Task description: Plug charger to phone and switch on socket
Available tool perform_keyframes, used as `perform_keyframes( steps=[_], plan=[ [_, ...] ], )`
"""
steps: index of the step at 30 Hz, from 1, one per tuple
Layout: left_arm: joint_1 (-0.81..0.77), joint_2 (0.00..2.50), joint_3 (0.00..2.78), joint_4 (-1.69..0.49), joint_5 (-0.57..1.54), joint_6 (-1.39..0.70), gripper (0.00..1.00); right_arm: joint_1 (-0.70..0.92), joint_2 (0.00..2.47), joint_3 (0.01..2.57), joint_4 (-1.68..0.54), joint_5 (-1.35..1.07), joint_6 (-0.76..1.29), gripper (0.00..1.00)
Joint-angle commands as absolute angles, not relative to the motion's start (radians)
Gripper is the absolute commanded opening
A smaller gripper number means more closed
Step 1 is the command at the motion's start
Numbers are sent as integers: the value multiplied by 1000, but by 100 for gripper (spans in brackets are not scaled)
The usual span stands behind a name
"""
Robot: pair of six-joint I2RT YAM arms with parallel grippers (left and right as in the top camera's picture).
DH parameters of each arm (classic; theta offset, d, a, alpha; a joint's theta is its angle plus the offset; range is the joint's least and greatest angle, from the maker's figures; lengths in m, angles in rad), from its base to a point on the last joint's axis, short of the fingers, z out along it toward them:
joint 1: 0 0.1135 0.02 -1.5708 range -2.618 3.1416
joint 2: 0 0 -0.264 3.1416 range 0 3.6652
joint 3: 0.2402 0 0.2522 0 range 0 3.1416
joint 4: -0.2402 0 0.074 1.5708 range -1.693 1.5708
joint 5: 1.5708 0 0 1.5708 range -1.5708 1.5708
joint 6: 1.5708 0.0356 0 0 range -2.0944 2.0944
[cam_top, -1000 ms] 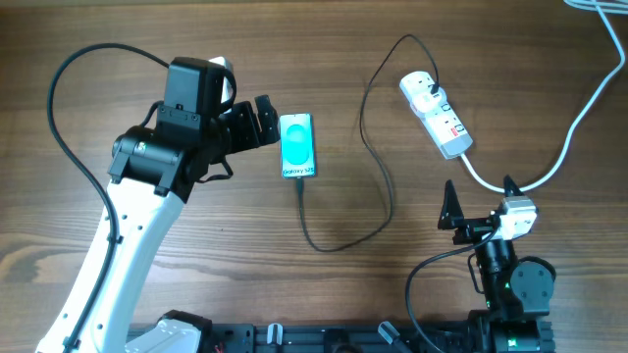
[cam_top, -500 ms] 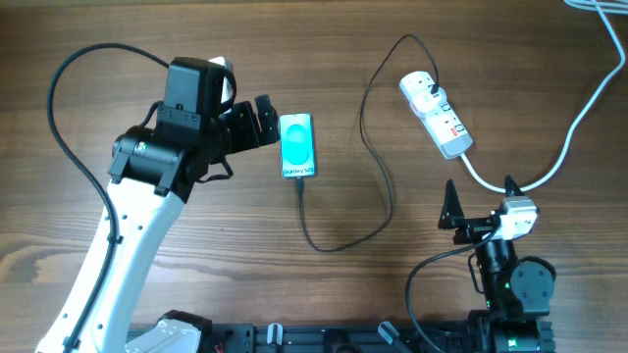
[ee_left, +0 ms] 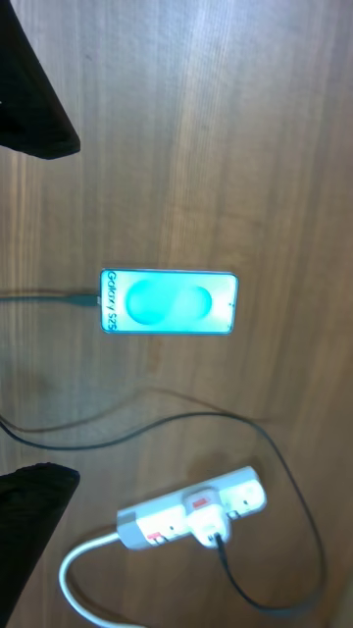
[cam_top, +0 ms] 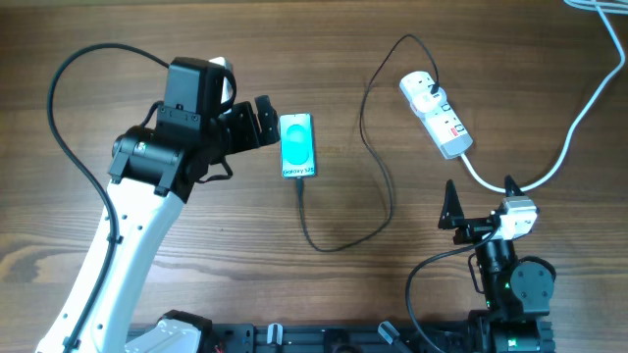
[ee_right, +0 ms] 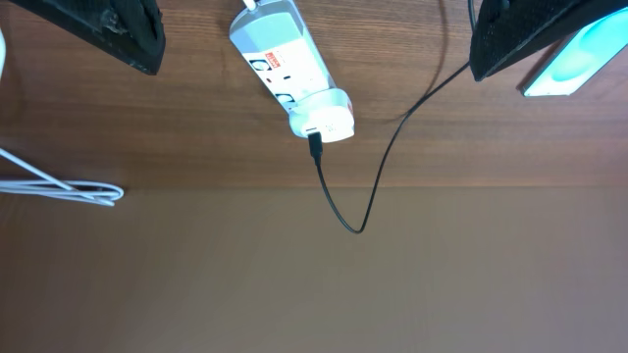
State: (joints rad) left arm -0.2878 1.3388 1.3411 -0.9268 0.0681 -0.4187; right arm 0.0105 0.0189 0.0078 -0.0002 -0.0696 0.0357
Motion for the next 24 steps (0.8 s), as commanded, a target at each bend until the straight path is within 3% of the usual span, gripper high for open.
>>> perform_keyframes(
  steps=[1, 5, 10, 15, 24],
  plan=[
    [-277, 1326, 1340, -982, 29, -373, 100, 6, 7, 5, 1, -52, 26, 100],
    [-274, 1275, 1262, -945, 24, -373, 100, 6, 7, 5, 1, -53, 27, 100],
    [-213, 1076, 979, -771, 29, -374, 100, 6, 7, 5, 1, -53, 26, 100],
    [-151, 856, 797, -751, 10, -373, 100, 6, 7, 5, 1, -52, 27, 100],
    [-131, 429, 463, -465, 31, -141, 100, 6, 7, 5, 1, -53, 26, 100]
  ],
)
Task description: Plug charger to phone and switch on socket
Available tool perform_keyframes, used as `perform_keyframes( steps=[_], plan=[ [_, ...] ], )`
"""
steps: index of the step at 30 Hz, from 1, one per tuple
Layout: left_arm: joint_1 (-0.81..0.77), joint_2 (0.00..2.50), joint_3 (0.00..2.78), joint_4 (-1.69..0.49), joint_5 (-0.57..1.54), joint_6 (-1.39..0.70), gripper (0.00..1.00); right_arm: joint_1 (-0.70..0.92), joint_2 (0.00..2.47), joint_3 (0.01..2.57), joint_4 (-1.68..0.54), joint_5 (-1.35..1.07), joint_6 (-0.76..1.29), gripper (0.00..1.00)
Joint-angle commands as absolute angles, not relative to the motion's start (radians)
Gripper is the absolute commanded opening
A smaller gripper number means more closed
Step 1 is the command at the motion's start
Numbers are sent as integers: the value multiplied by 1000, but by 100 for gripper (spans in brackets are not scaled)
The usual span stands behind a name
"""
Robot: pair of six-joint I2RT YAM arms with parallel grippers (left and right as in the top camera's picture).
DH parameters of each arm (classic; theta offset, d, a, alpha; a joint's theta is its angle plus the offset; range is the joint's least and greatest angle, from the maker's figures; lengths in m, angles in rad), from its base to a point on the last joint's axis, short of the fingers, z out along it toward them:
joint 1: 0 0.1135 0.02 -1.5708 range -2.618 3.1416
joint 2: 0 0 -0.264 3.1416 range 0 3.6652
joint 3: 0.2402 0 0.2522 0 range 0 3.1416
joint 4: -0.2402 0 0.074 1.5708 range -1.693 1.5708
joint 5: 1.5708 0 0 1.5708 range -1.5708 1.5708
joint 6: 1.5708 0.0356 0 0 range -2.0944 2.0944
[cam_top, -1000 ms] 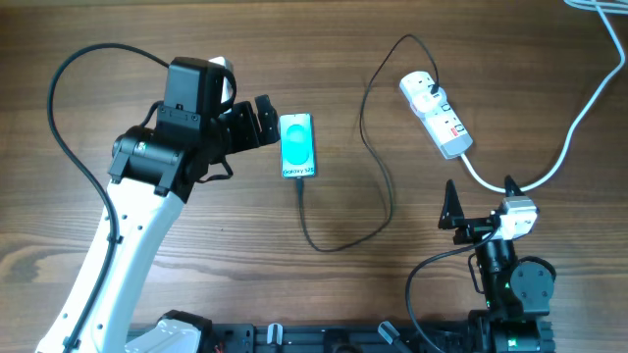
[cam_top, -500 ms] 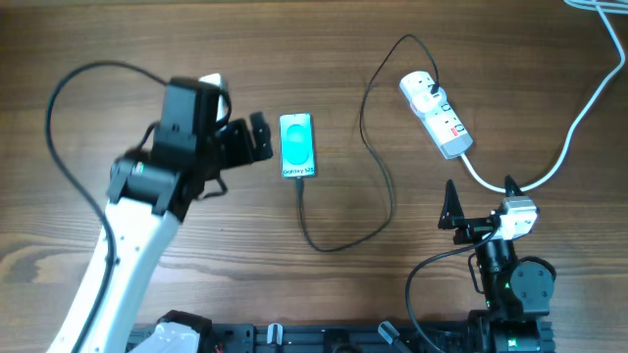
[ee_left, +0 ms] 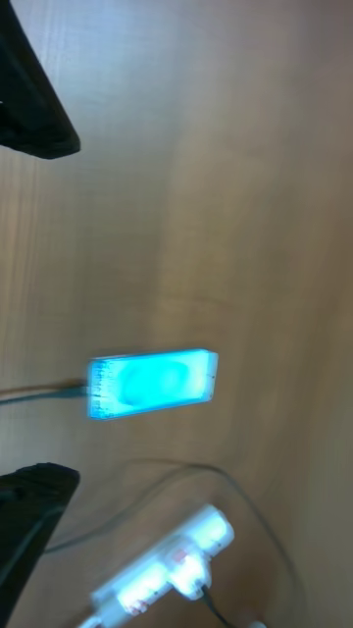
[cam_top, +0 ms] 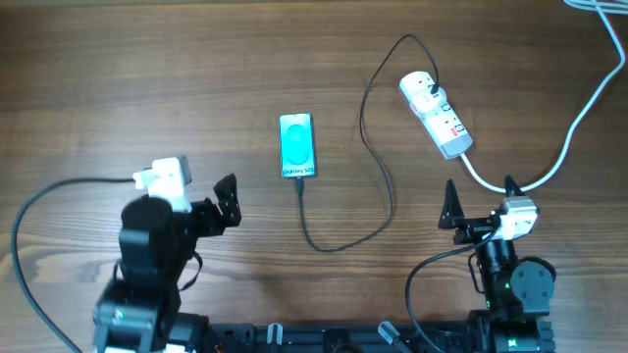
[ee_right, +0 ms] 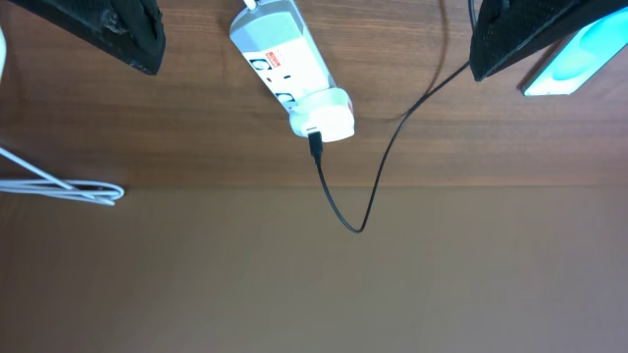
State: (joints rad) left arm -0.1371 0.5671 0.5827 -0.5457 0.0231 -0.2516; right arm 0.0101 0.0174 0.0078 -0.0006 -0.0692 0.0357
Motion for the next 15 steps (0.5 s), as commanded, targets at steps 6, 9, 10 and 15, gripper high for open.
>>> perform_keyframes(
  steps=[6, 9, 10, 15],
  plan=[
    [-119, 178, 308, -376, 48, -112, 100, 6, 7, 5, 1, -53, 27, 100],
    [-102, 113, 229, -326, 49, -112, 100, 6, 7, 5, 1, -53, 26, 100],
    [-95, 94, 205, -315, 56, -112, 100, 6, 7, 5, 1, -53, 27, 100],
    [-80, 7, 123, -268, 59, -108, 100, 6, 7, 5, 1, -52, 26, 100]
  ],
)
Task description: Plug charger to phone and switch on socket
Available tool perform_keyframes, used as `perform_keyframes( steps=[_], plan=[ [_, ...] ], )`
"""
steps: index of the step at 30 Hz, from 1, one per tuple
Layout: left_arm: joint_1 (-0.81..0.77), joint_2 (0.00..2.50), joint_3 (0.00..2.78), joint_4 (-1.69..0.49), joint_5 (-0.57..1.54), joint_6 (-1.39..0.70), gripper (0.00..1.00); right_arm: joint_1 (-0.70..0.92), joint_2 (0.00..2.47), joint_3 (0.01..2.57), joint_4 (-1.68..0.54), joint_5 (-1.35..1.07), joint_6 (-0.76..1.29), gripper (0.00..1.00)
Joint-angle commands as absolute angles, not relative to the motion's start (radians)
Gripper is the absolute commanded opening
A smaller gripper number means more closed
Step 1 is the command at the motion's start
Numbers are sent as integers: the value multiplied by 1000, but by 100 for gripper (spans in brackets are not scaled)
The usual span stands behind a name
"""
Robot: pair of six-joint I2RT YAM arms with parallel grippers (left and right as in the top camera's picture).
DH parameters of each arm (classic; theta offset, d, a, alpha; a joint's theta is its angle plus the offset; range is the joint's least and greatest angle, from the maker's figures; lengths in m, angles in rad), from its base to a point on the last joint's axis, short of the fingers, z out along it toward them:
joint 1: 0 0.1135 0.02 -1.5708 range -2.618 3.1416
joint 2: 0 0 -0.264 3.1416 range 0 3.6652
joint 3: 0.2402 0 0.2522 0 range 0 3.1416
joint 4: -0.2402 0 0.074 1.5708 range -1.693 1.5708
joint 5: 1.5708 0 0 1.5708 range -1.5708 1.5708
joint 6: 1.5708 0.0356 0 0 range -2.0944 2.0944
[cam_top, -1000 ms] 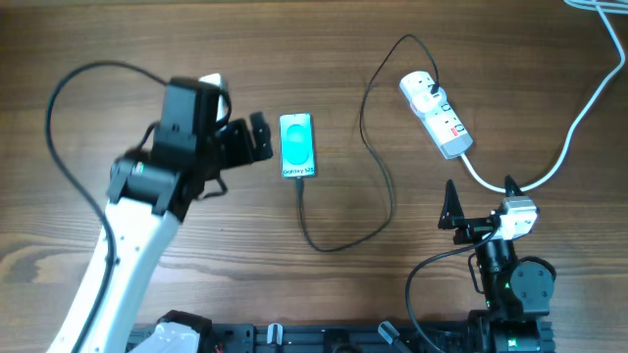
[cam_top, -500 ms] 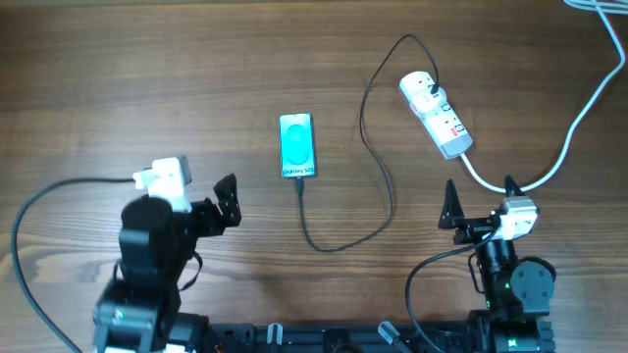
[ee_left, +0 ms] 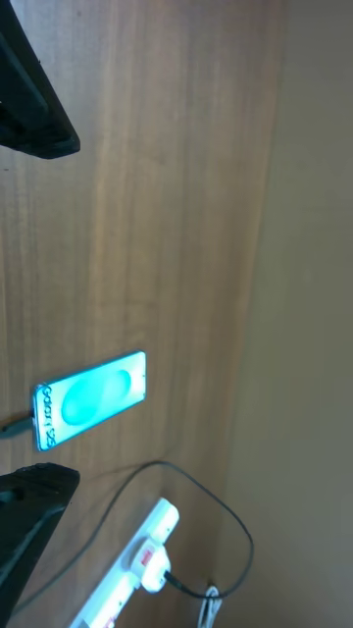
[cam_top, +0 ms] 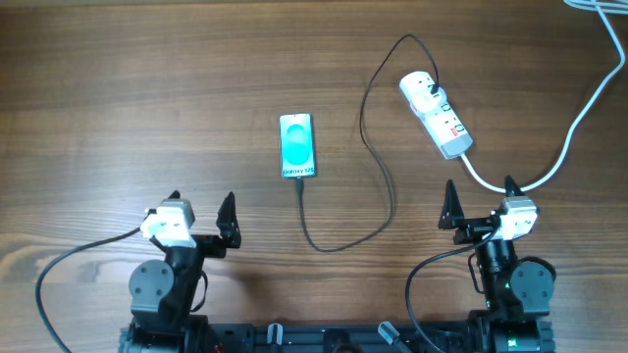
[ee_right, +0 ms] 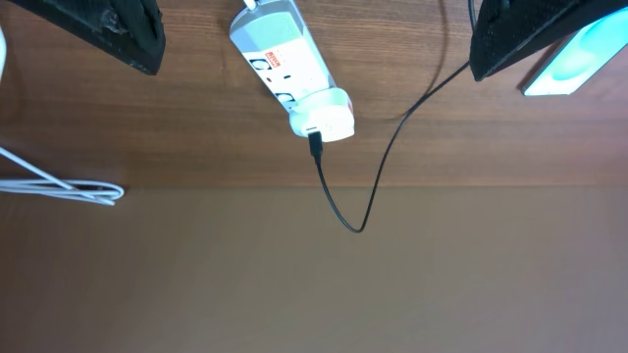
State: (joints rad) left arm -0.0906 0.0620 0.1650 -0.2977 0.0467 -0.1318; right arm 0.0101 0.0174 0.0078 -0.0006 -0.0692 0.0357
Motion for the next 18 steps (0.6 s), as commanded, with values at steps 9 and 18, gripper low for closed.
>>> perform_keyframes(
  steps=[9, 18],
  plan=[
    [-78, 3, 6, -25, 55, -107, 100, 6, 7, 5, 1, -53, 26, 100],
    [-8, 3, 6, -75, 46, -112, 100, 6, 7, 5, 1, -53, 27, 100]
  ],
)
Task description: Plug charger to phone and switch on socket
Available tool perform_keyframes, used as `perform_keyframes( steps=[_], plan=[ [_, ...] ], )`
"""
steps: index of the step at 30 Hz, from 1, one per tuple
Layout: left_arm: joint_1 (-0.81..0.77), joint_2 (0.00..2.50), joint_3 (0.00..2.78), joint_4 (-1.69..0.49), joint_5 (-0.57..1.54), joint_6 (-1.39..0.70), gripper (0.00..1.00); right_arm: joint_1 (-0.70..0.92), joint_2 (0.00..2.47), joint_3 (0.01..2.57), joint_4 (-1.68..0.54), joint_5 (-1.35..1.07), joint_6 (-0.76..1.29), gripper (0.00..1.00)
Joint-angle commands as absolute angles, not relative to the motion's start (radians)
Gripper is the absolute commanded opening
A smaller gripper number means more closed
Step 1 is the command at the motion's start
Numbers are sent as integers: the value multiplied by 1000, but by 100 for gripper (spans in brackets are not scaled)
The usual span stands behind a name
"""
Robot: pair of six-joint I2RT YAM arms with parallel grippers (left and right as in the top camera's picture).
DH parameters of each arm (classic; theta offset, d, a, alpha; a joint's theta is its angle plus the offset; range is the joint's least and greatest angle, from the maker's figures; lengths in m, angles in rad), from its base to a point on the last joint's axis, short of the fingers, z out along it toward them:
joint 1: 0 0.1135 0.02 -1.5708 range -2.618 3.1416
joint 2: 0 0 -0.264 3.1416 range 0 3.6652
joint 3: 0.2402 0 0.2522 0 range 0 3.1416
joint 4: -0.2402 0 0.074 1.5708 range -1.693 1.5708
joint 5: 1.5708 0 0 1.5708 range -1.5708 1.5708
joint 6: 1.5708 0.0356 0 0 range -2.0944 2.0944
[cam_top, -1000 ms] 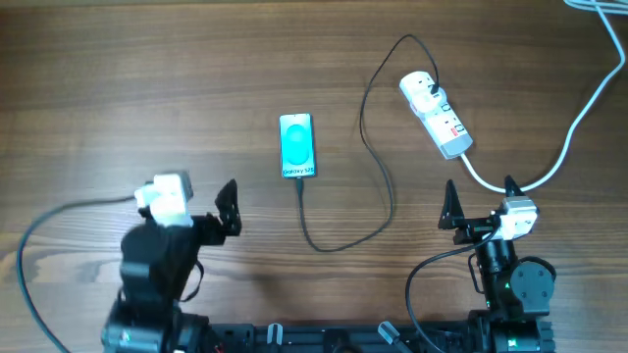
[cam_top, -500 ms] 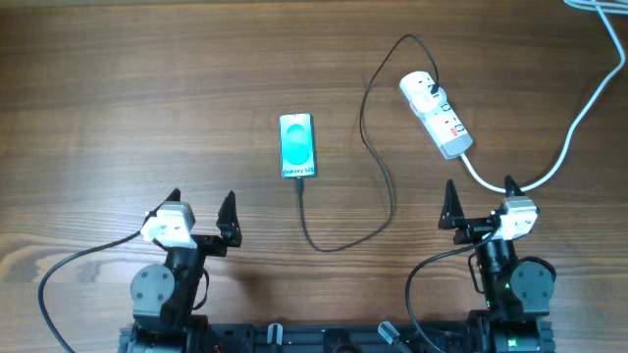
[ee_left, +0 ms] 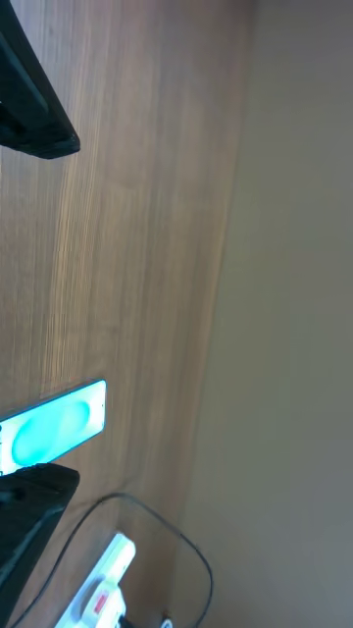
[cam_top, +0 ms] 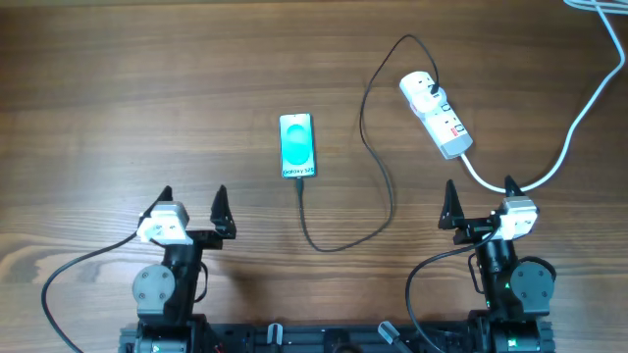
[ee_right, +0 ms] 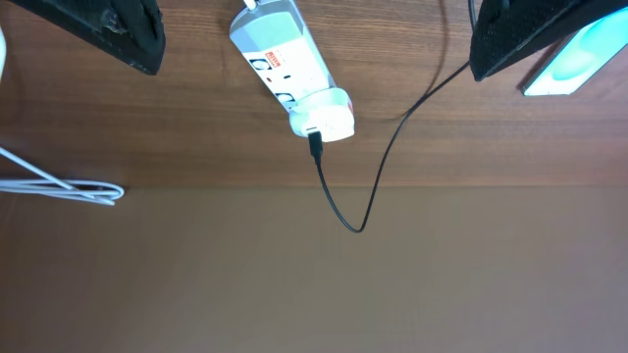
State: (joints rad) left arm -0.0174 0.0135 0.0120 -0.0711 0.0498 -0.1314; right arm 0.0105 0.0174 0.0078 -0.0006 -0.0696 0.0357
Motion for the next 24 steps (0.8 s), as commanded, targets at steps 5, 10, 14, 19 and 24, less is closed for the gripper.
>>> perform_keyframes(
  steps=[5, 10, 14, 19, 24],
  plan=[
    [-8, 3, 6, -77, 47, -101, 100, 6, 7, 5, 1, -53, 27, 100],
    [-9, 3, 6, -78, 19, -1, 100, 6, 7, 5, 1, -52, 26, 100],
    [-9, 3, 6, -74, -50, 4, 100, 6, 7, 5, 1, -53, 26, 100],
    [-9, 3, 6, -70, -113, 4, 100, 6, 7, 5, 1, -52, 27, 100],
    [-9, 3, 6, -60, -190, -47, 100, 6, 7, 5, 1, -53, 26, 100]
  ],
)
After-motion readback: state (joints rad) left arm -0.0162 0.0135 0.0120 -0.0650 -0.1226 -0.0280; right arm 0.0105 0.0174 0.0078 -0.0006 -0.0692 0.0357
